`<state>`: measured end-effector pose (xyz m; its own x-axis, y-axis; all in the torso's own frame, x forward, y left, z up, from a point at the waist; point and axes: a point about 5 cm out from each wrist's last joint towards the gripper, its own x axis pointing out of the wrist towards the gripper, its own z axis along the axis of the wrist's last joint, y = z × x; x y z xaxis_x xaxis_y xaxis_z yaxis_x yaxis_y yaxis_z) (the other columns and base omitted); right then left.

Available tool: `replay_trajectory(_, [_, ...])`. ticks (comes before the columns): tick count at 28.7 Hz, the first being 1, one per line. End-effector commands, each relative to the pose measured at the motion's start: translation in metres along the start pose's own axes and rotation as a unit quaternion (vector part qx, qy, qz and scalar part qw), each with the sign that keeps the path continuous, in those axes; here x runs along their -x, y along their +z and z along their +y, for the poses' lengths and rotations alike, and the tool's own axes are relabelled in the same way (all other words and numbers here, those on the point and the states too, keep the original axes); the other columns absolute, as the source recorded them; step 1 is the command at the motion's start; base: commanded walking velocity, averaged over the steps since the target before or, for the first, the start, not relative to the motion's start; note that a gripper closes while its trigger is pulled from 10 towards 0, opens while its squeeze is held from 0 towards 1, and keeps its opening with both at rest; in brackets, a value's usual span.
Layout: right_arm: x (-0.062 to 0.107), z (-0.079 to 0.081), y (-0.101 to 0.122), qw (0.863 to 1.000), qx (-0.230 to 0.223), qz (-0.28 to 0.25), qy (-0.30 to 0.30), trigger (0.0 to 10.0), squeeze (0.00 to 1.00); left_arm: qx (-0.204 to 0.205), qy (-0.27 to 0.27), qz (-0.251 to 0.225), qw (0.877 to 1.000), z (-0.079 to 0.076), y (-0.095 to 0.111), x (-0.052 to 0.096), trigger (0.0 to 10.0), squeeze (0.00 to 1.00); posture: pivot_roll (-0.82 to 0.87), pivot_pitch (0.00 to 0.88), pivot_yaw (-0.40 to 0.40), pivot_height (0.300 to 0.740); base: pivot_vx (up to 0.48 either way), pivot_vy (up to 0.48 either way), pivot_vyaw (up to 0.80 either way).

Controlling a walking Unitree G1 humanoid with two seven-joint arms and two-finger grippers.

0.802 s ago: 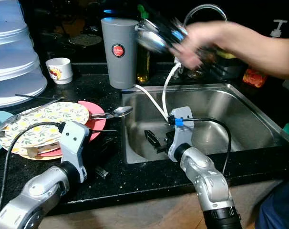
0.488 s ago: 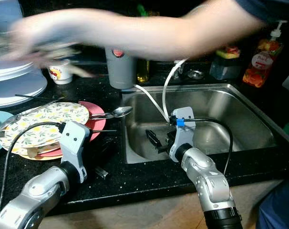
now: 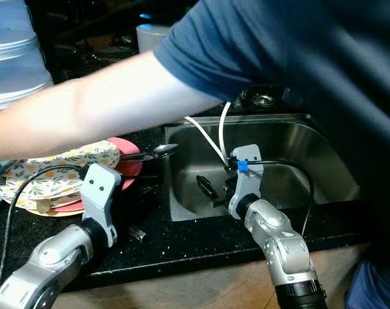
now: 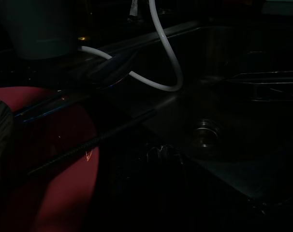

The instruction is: Kitchen organization

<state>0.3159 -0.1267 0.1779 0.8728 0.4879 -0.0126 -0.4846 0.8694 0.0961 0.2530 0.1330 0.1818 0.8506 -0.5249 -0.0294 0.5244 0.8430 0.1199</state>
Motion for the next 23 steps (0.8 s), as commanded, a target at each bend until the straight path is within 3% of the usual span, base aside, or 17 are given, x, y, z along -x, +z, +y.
replay_trajectory(1, [0.0023, 0.0000, -0.0106, 1.000, 0.000, 0.024, 0.000, 10.0, 0.00, 0.003, -0.003, 0.028, 1.000, -0.0020, -0.0108, 0.0008, 10.0, 0.00, 0.05, 0.024, -0.036, 0.740, 0.000, 0.000, 0.00])
replay_trajectory(23, [0.0007, -0.0063, -0.0079, 1.000, 0.009, 0.027, 0.001, 10.0, 0.00, -0.002, 0.002, 0.023, 1.000, 0.0001, -0.0084, -0.0021, 10.0, 0.00, 0.05, 0.036, -0.049, 0.740, 0.000, 0.000, 0.00])
